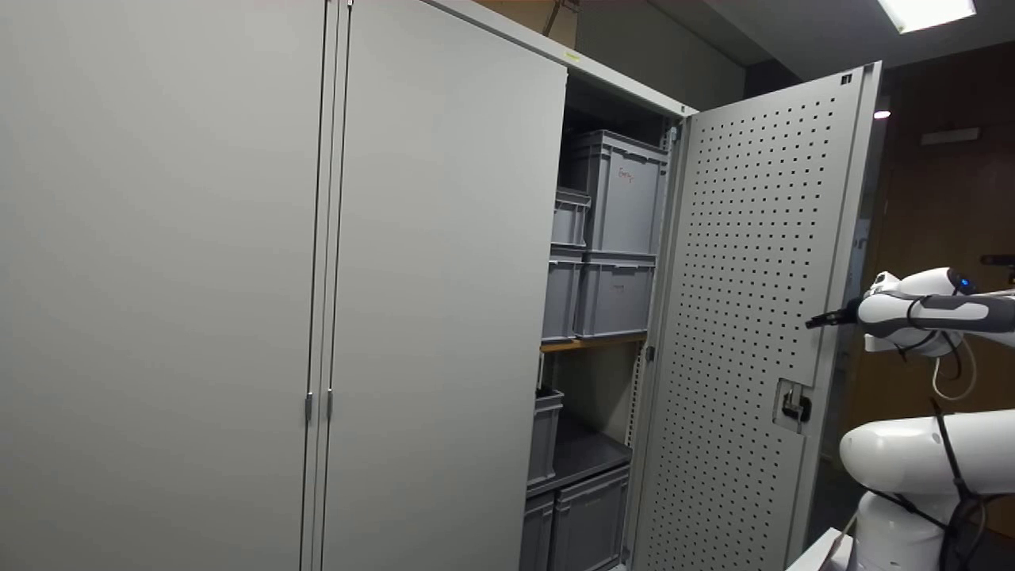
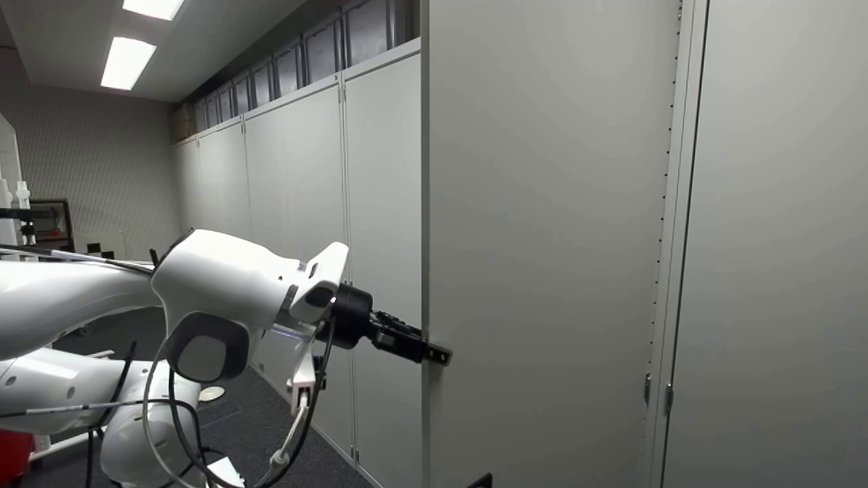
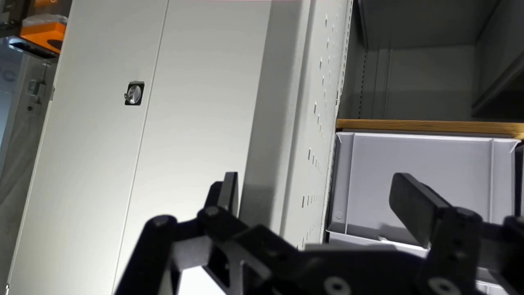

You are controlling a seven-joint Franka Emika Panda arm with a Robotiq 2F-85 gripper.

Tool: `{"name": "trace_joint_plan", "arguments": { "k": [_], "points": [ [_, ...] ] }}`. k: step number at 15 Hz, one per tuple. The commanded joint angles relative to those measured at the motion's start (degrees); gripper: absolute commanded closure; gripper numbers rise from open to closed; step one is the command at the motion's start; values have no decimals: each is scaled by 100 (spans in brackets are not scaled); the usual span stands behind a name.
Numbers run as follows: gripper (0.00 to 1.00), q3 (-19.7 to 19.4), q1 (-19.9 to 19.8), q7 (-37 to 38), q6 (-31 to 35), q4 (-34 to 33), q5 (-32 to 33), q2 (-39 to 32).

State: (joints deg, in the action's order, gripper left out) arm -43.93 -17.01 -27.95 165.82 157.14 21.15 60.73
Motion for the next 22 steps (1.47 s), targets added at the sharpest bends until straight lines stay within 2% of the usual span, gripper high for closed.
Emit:
{"name": "trace_joint_plan", "arguments": {
  "k": [1,22],
  "points": [
    [0,-17,155,-281,62,8,-125,141],
    [0,345,106,-103,-10,174,-163,360]
  ]
}}
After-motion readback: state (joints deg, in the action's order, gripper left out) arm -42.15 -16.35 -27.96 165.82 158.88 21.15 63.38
